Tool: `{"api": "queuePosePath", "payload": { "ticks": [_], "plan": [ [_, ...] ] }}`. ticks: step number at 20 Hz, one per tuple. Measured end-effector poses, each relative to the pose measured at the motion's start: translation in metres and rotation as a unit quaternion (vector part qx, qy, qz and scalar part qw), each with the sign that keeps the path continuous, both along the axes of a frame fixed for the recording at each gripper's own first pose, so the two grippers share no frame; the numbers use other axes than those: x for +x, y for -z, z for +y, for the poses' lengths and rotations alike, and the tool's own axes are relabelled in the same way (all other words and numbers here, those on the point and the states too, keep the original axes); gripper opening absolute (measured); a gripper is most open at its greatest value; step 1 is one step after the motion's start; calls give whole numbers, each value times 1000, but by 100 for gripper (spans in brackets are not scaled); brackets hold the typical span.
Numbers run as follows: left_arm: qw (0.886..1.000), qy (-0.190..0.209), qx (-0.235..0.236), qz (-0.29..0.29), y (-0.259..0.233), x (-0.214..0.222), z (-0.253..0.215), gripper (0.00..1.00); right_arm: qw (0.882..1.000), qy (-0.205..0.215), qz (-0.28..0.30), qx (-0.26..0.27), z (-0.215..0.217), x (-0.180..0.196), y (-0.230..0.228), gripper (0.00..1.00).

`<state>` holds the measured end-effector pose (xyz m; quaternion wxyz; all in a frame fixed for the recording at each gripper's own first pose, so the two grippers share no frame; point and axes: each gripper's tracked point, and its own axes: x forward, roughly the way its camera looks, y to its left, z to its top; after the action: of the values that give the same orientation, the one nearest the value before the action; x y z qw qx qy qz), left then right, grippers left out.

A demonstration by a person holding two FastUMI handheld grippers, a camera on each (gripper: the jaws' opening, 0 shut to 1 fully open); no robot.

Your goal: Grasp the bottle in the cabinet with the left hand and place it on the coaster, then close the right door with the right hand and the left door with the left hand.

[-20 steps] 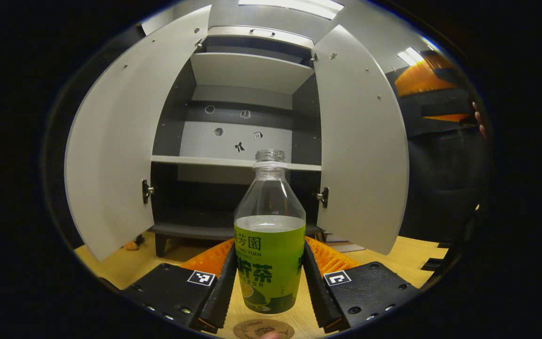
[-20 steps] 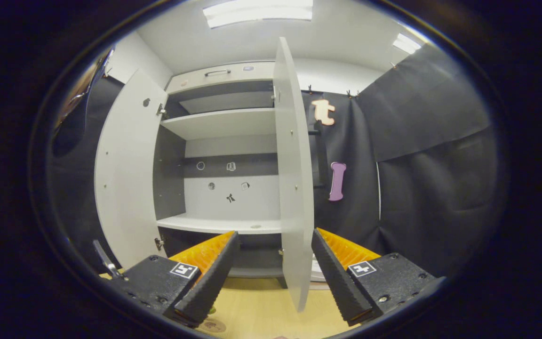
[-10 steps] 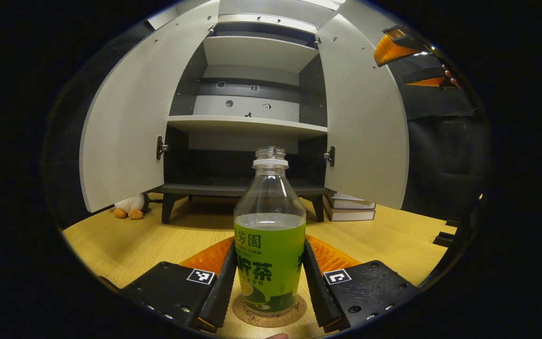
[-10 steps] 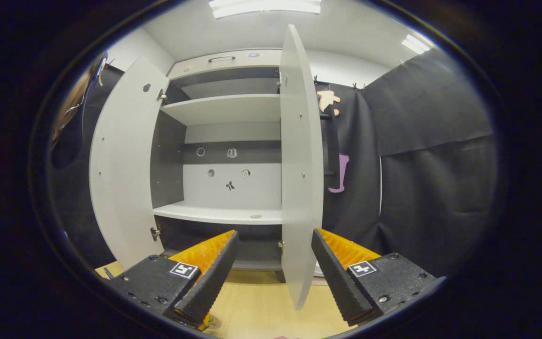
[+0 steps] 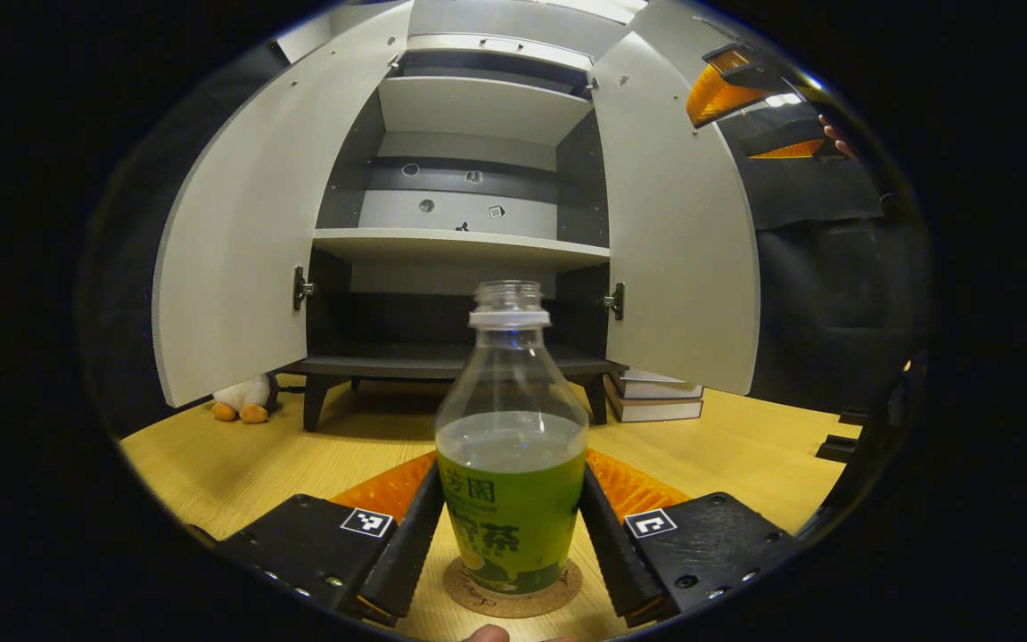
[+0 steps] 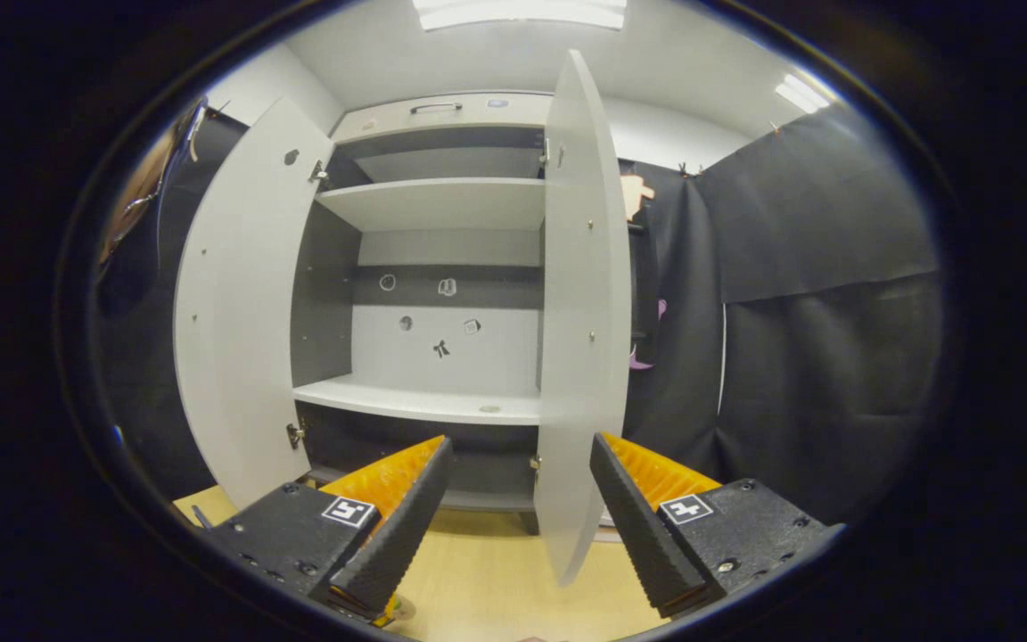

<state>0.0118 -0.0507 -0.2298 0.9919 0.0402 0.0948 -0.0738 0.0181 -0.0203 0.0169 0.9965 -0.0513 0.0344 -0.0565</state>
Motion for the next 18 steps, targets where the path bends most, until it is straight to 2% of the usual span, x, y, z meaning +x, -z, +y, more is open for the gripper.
{"api": "queuePosePath", "payload": {
  "ticks": [1,2,6,11,15,18],
  "plan": [
    [1000,3,-2,2,-1,0,-2,81,1000,-4,2,-3,3,0,1,100],
    [1000,3,-5,3,-1,-1,-3,87,1000,-8,3,-6,6,0,2,100],
    [1000,-4,-5,-3,-12,0,1,93,1000,-26,3,-12,18,-1,3,100],
    [1000,2,-12,-16,-43,0,-2,94,999,-37,7,9,22,-3,9,100],
    [999,35,-21,-34,-91,0,-14,94,999,-43,-9,12,20,-7,9,100],
    [996,53,-49,-42,-134,4,-24,94,997,-56,-4,48,23,-9,23,100]
  ]
}}
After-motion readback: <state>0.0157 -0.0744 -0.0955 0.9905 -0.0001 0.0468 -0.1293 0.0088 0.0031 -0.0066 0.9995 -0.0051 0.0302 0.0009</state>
